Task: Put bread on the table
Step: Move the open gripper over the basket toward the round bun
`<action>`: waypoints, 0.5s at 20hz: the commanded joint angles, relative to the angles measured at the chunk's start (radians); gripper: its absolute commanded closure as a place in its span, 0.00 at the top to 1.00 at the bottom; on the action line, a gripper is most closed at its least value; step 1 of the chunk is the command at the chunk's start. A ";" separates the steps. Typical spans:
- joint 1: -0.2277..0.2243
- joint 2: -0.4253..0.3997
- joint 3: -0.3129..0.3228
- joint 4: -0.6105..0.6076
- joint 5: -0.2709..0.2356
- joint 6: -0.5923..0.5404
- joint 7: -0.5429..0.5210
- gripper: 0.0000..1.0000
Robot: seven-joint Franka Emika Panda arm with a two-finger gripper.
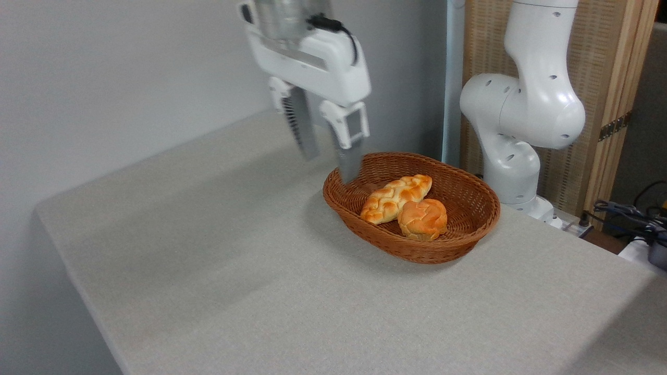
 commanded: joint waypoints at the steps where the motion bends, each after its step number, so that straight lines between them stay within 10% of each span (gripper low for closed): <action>1: 0.023 -0.219 -0.007 -0.298 -0.013 0.053 0.192 1.00; 10: 0.040 -0.281 -0.051 -0.494 0.010 0.065 0.235 1.00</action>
